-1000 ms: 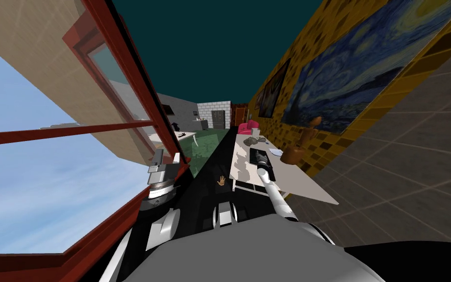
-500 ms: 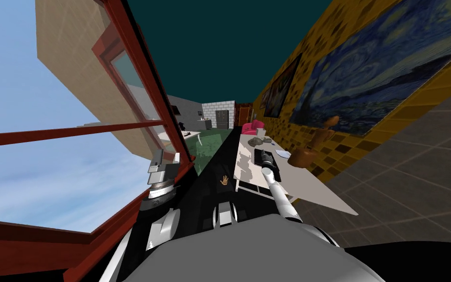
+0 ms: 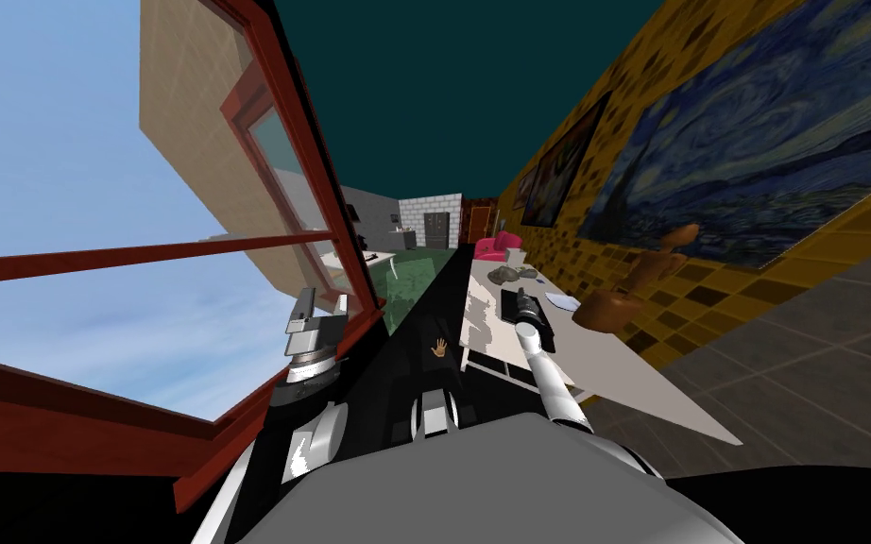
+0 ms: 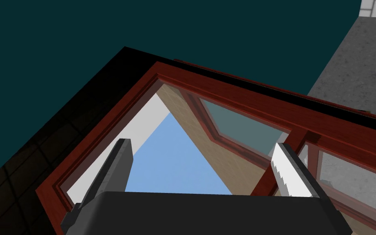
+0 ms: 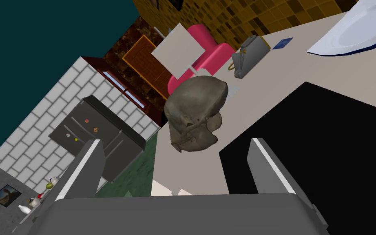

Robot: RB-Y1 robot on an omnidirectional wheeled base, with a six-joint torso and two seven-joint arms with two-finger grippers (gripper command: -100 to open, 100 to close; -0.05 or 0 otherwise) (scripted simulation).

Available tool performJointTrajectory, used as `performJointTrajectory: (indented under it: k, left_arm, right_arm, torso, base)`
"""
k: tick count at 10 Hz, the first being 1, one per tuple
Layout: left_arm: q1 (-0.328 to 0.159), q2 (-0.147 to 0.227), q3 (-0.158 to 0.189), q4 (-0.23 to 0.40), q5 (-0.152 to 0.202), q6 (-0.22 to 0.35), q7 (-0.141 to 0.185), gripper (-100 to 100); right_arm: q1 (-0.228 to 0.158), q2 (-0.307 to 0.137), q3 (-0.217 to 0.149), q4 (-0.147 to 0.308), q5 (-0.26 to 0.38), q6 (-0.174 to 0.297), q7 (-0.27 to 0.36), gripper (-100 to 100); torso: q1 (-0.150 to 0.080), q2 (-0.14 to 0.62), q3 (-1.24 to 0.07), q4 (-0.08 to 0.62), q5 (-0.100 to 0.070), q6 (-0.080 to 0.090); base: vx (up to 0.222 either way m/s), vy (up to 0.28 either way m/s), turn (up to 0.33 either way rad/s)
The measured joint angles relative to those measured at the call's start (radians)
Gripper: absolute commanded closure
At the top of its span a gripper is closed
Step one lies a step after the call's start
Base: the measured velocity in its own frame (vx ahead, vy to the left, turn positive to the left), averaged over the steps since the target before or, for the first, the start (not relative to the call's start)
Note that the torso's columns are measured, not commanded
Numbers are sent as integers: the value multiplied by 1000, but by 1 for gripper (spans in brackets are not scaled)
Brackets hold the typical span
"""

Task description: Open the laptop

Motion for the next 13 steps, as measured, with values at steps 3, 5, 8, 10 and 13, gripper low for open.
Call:
performJointTrajectory:
  k: [3, 5, 8, 10, 13]
  left_arm:
    - [0, 0, 0, 0, 0, 0, 0, 0]
    - [0, 0, 0, 0, 0, 0, 0, 0]
    - [0, 0, 0, 0, 0, 0, 0, 0]
    - [0, 0, 0, 0, 0, 0, 0, 0]
    - [0, 0, 0, 0, 0, 0, 0, 0]
  right_arm:
    - [14, -2, -43, -22, -15, 14, -71, -100]
    - [16, -7, -72, -30, -26, 23, -120, -100]
    - [28, -3, -122, -58, -45, 47, -185, -100]
    - [40, -9, -144, -69, -52, 58, -238, -100]
    - [43, -10, -188, -81, -66, 79, -317, -100]
  torso:
    - [0, 0, 0, 0, 0, 0]
    - [0, -1, 0, 0, 0, 0]
    - [0, 0, 0, 0, 0, 0]
    - [0, 0, 0, 0, 0, 0]
    - [1, 0, 0, 0, 0, 0]
  base:
    - [6, 21, 95]
    - [9, 17, 85]
    - [10, 12, 69]
    - [9, 7, 60]
    - [9, 7, 78]
